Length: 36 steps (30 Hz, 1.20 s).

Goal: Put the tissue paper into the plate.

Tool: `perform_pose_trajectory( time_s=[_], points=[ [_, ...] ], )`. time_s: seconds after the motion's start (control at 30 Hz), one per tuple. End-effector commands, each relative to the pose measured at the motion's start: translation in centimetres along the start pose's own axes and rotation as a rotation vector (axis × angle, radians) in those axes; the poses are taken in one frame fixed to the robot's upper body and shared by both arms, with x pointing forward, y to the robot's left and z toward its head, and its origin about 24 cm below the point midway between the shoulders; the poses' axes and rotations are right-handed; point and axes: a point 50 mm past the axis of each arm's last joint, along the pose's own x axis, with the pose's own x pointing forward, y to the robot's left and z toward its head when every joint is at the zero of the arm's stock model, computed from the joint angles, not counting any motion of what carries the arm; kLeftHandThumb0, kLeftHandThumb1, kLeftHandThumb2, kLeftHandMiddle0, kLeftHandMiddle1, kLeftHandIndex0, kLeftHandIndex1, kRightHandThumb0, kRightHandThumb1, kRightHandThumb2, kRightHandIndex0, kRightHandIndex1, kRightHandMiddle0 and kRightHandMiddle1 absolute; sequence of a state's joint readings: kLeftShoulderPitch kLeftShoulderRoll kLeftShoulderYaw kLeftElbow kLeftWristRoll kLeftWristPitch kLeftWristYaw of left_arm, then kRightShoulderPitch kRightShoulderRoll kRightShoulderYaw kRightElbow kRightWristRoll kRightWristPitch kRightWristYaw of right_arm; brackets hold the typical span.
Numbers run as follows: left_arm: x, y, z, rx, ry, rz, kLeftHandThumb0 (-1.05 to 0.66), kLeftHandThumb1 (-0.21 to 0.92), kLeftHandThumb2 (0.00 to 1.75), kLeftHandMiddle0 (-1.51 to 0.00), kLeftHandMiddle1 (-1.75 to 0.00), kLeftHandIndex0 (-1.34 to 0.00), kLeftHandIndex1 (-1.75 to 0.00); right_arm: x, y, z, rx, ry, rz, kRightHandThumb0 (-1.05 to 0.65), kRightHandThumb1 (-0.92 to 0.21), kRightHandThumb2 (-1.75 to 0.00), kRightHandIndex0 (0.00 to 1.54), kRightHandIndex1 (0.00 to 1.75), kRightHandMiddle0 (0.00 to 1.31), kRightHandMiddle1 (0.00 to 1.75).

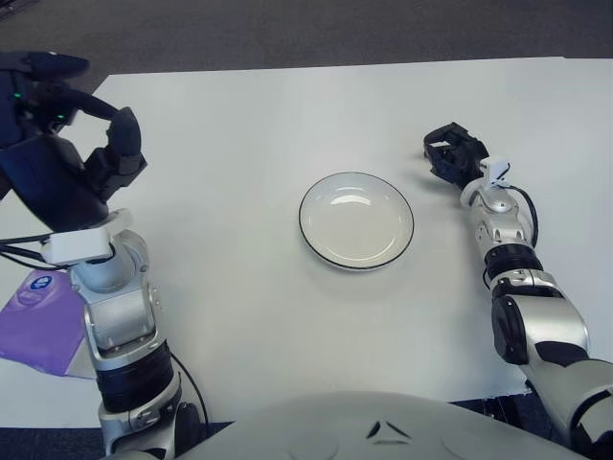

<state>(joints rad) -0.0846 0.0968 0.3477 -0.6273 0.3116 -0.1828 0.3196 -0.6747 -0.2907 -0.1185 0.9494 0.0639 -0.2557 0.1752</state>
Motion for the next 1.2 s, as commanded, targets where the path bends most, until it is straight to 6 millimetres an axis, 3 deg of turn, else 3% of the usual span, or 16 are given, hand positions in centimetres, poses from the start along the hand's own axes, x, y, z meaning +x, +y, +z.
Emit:
perform_pose_trajectory(
  time_s=[0.0, 0.6, 1.17],
  points=[
    [-3.5, 1.0, -1.3, 0.079, 0.173, 0.019, -0.35, 0.92, 0.35, -0.79, -1.75, -0.38, -1.56, -0.8, 2.0, -3.4, -0.011, 0.168, 0.08, -0.01, -0.69, -0.63, 0.62, 1.4, 0.39, 1.44],
    [-4.5, 1.2, -1.2, 0.102, 0.106, 0.1, -0.35, 0.92, 0.34, -0.84, -1.75, -0.39, -1.54, 0.3, 3.4, -2.6, -0.015, 0.164, 0.159, -0.01, -0.7, -0.62, 0.61, 1.39, 0.38, 1.46],
    [-4.6, 1.0, -1.5, 0.083, 0.243, 0.151, -0.35, 0.92, 0.35, -0.85, -1.75, -0.38, -1.56, 2.2, 4.5, 0.7, 0.018, 0.086, 0.248, -0.01, -0.73, -0.58, 0.59, 1.39, 0.36, 1.47]
  ],
)
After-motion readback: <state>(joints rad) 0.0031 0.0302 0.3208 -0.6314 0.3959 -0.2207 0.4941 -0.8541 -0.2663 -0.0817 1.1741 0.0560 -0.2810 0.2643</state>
